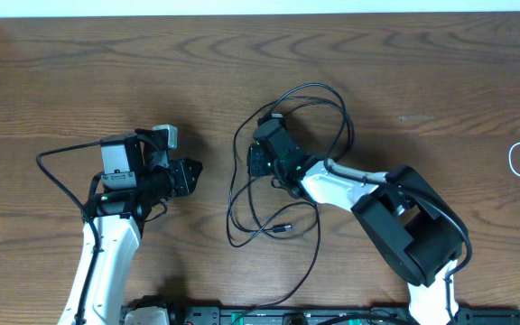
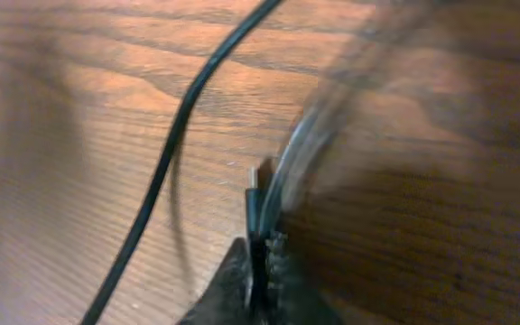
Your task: Untangle cables
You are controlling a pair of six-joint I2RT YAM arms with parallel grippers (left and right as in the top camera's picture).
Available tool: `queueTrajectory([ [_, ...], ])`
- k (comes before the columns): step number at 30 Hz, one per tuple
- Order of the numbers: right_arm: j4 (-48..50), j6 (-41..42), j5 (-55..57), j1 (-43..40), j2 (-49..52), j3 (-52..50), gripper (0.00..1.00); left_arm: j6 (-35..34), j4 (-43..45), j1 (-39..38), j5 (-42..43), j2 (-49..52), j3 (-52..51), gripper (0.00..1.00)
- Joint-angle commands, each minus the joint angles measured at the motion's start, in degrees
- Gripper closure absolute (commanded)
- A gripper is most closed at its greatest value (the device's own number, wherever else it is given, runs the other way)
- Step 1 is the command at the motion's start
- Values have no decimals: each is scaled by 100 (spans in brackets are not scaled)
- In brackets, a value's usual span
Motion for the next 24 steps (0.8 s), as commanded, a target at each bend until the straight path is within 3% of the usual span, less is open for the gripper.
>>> queueTrajectory([
  [1, -437, 83, -122, 22, 704, -448, 99, -11, -15, -7, -55, -42, 79, 67],
  [6, -579, 7, -400, -138, 566, -446, 99, -11, -17, -7, -55, -42, 79, 67],
  [11, -1141, -310, -765, -551, -221, -422, 99, -9, -13, -7, -57, -42, 79, 66],
  [18, -2955, -1943, 260, -1294, -2719, 525, 98, -11, -15, -7, -55, -42, 79, 67],
  [24, -3543, -2636, 1134, -1657, -4157, 1585, 99, -11, -15, -7, -55, -42, 79, 67],
])
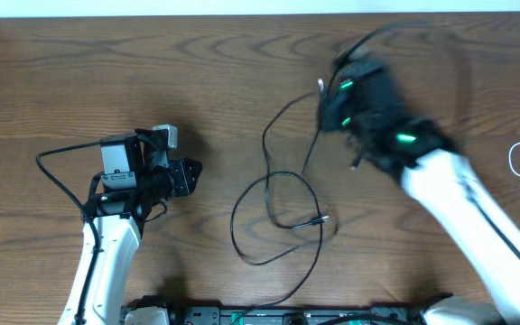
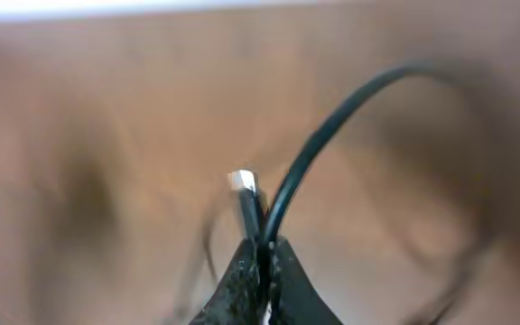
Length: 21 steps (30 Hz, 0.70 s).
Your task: Untangle cables
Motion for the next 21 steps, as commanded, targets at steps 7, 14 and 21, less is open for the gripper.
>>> queueTrajectory([
  [7, -17, -734, 837, -581, -1827, 1300, 99, -9, -15, -15, 17, -42, 79, 67],
  [14, 92, -787, 1279, -605, -2223, 1460, 98, 341, 48, -105, 1088, -37, 79, 66],
  [21, -275, -793, 1749, -605, -2264, 1460, 99, 343, 48, -365, 1038, -37, 79, 66],
])
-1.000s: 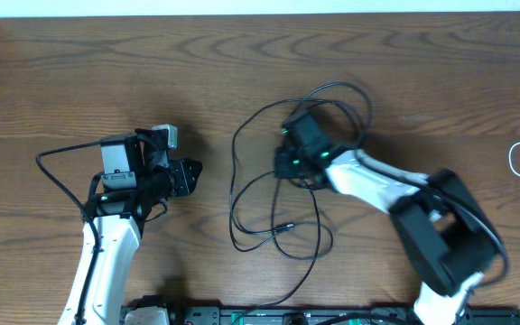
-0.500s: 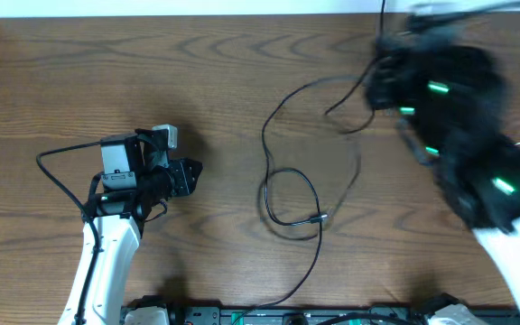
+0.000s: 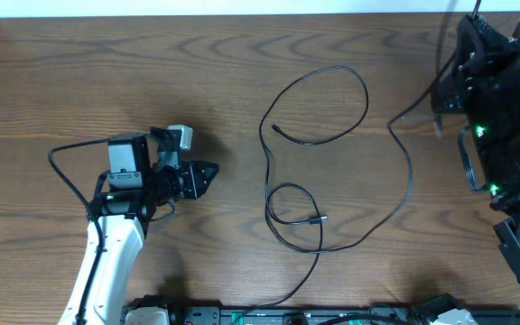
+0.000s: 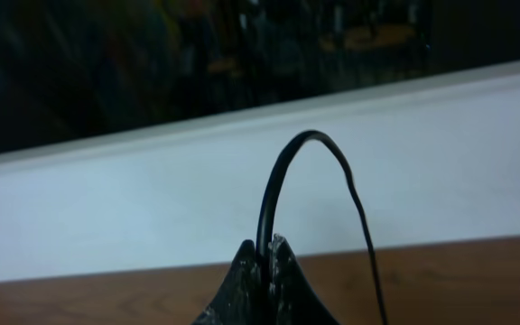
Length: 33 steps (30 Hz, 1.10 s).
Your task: Untangle cables
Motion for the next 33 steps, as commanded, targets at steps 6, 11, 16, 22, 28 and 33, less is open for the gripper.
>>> queueTrajectory([
  [6, -1123, 308, 1224, -24, 31, 79, 99, 319, 42, -116, 72, -37, 79, 66],
  [11, -1840, 599, 1217, -20, 33, 79, 99, 354, 616, -118, 376, -31, 79, 66],
  [16, -2479, 1012, 1220, -17, 50, 79, 99, 330, 1154, -354, 455, 59, 79, 66],
  [22, -2938, 1349, 1132, -17, 15, 79, 99, 396, 1438, -1139, 378, 562, 79, 66],
  [28, -3257, 1368, 686, -17, -9, 79, 99, 232, 2175, -1703, -149, 1283, 79, 46],
  [33, -3504, 1364, 680, -17, -9, 79, 99, 72, 2542, -1814, -249, 1733, 79, 39],
])
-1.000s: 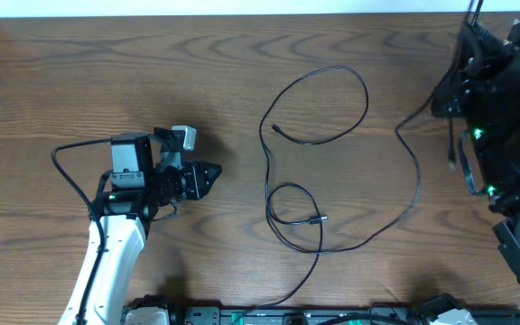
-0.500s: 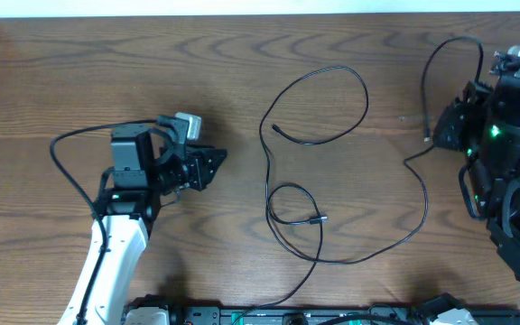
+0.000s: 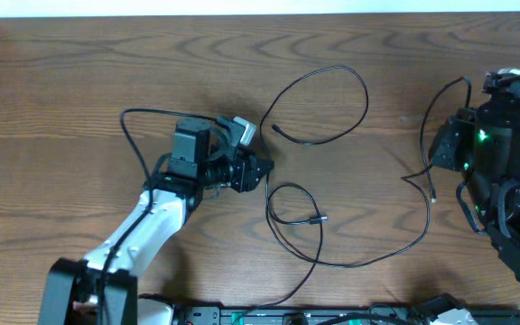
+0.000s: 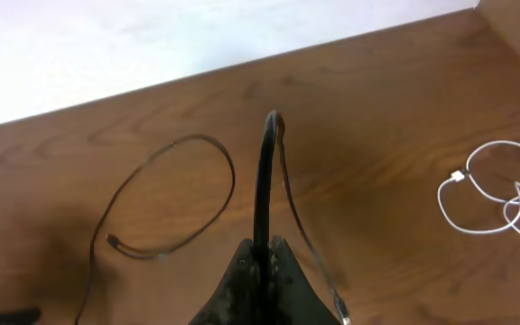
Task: Untangle cables
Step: 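Grasp the black cable with the left gripper and pull it up-left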
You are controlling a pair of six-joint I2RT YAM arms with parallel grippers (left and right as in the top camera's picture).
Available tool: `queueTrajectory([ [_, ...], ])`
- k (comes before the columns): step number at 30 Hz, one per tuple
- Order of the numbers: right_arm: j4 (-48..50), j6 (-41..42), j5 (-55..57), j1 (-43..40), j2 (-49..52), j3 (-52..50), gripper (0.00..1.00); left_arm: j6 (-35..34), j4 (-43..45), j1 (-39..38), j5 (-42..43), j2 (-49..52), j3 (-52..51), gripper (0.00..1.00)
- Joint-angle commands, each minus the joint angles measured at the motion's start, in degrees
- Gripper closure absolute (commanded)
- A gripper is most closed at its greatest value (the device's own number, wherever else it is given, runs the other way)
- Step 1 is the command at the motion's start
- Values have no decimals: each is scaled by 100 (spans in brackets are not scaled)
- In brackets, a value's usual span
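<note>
My right gripper (image 4: 264, 260) is shut on a black cable (image 4: 262, 181), held up above the table at the right. That cable arches over the fingers and hangs down to a plug (image 4: 339, 315); from above it trails (image 3: 418, 236) across the table toward the middle. One black cable end lies in an open loop (image 3: 350, 77) at the centre; below it a small loop (image 3: 283, 191) ends in a plug (image 3: 321, 218). My left gripper (image 3: 262, 169) points right, its tip beside the cable at the centre. Whether its fingers stand apart is hidden from above.
A coiled white cable (image 4: 499, 194) lies on the wooden table (image 3: 79, 72) at the far right, apart from the black ones. A white wall edge runs along the back of the table. Arm bases stand at the front edge.
My left arm has moved right, from the left side to the cables at the centre. My right gripper, still holding the cable, now sits lower and nearer; the cable's free end now dangles beside it.
My right gripper was shut on a black cable in the tangle at the centre. Then it was up and to the right with the cable, then at the far right corner with the tangle pulled open into separate loops. My left arm stayed left until now.
</note>
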Motion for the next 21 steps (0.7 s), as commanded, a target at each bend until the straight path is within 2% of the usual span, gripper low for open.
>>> queueTrajectory([
  [1, -81, 83, -55, -17, -46, 74, 99, -101, 107, -48, -271, 297, 76, 38],
  [13, -144, 81, -50, -20, -13, 72, 99, -212, 74, -160, -304, 686, 76, 38],
  [21, -271, 81, -50, -20, 50, 70, 99, -249, -96, -721, -315, 686, 66, 37],
])
